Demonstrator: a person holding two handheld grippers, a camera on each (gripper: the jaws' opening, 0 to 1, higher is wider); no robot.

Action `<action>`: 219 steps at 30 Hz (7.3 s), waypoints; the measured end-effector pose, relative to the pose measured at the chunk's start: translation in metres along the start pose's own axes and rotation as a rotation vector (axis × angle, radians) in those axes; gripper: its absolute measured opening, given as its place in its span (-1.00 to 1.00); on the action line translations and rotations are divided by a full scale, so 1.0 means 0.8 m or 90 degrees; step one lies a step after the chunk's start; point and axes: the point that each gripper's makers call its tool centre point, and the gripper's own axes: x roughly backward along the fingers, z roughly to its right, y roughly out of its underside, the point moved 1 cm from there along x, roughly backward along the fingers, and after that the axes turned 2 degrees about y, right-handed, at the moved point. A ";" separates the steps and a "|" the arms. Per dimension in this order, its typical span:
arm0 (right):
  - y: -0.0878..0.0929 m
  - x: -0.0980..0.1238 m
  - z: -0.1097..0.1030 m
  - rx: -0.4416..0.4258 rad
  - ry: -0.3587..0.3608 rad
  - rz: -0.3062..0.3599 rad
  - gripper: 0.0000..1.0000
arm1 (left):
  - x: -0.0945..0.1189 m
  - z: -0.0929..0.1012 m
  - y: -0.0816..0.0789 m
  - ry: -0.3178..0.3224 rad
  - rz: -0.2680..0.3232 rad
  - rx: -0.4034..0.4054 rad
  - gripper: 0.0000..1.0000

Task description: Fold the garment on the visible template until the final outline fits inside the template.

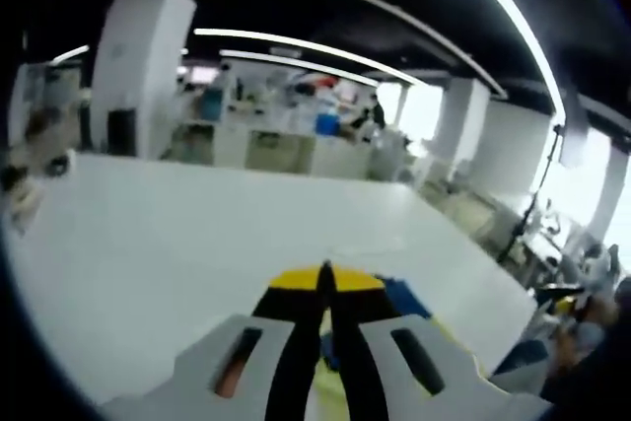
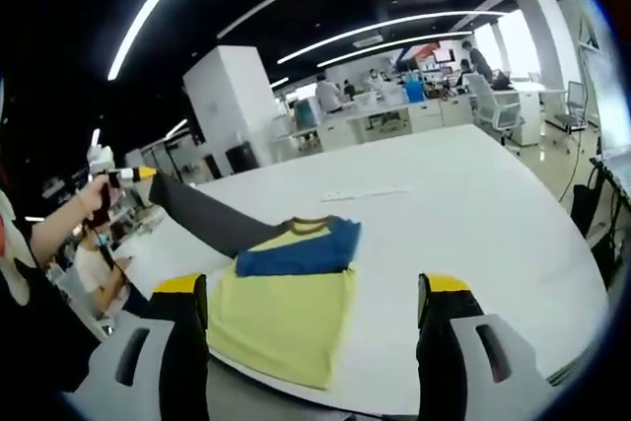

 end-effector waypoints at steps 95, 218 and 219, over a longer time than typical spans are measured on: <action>0.056 0.148 0.070 -0.084 0.228 0.006 0.75 | -0.264 0.273 0.235 0.254 -0.318 -0.016 -1.00; 0.058 -0.029 -0.023 0.192 -0.147 -0.171 0.99 | -0.171 0.154 0.266 0.146 -0.344 -0.115 0.27; 0.057 -0.029 -0.023 0.193 -0.148 -0.171 0.99 | -0.166 0.152 0.263 0.142 -0.339 -0.116 0.30</action>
